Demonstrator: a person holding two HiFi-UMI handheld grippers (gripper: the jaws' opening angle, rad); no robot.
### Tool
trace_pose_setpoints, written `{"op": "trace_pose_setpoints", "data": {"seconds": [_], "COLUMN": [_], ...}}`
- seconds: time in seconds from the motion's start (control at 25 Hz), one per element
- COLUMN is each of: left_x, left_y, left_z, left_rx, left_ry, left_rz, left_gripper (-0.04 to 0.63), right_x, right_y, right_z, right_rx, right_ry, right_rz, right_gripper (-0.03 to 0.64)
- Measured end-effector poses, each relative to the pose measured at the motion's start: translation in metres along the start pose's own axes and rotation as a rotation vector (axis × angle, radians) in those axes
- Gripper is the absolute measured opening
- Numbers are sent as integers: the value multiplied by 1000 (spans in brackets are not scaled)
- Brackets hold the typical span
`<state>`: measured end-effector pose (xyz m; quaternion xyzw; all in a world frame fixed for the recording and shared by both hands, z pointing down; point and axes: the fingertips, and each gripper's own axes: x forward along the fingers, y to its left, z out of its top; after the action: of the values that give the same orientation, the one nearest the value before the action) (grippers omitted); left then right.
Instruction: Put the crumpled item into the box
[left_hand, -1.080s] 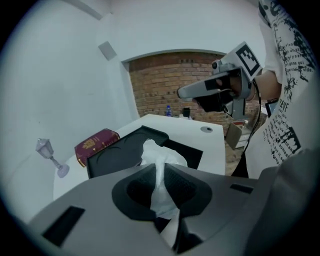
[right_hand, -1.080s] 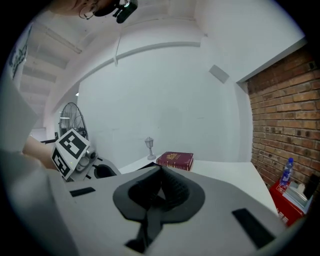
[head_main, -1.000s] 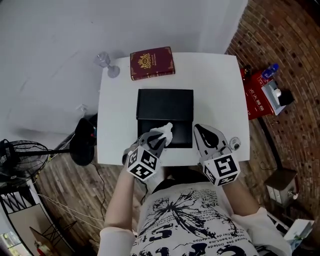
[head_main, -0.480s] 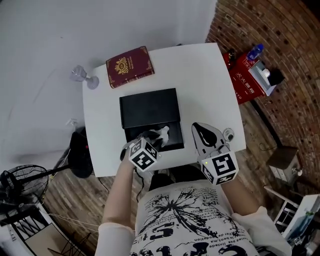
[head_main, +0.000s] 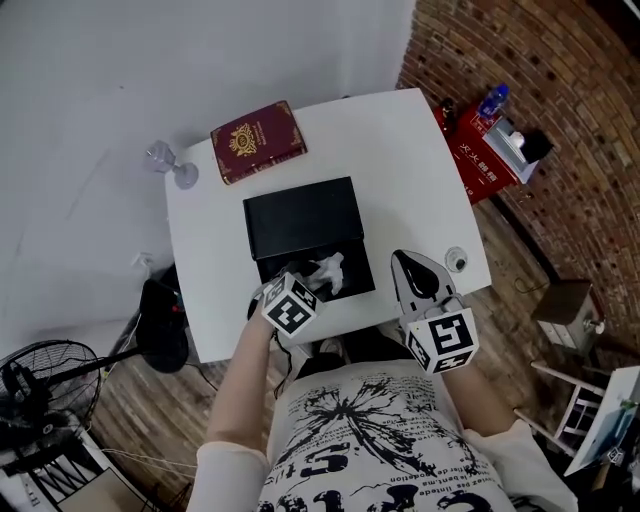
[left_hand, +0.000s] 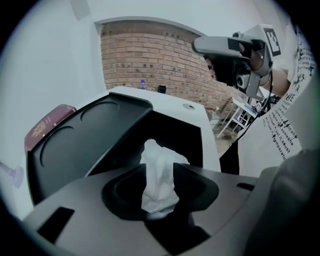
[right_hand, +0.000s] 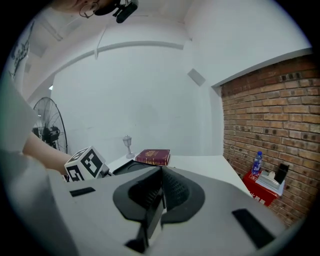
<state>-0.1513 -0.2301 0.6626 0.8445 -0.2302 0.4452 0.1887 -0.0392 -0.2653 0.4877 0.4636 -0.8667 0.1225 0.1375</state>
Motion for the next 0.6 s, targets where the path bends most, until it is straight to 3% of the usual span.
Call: {"op": "trace_pose_setpoints", "data": {"seconds": [0.24,0.4,0.6], "left_x": [-56,-114,-184], "left_y": [3,4,-4], "left_z": [22,48,63], "left_rx": [17,-12,-30], "left_ry": [-158,-375,-589], "left_rz": [68,138,231], "left_gripper": [164,64,29], "right_x": [-9,-16,-21], "right_y": [17,46,71], "right_z": [14,30,51], "right_rx": [-18,-10,-28], "right_ry": [-41,-94,-150], "right_rz": [-21,66,125], "right_gripper": [15,15,15]}}
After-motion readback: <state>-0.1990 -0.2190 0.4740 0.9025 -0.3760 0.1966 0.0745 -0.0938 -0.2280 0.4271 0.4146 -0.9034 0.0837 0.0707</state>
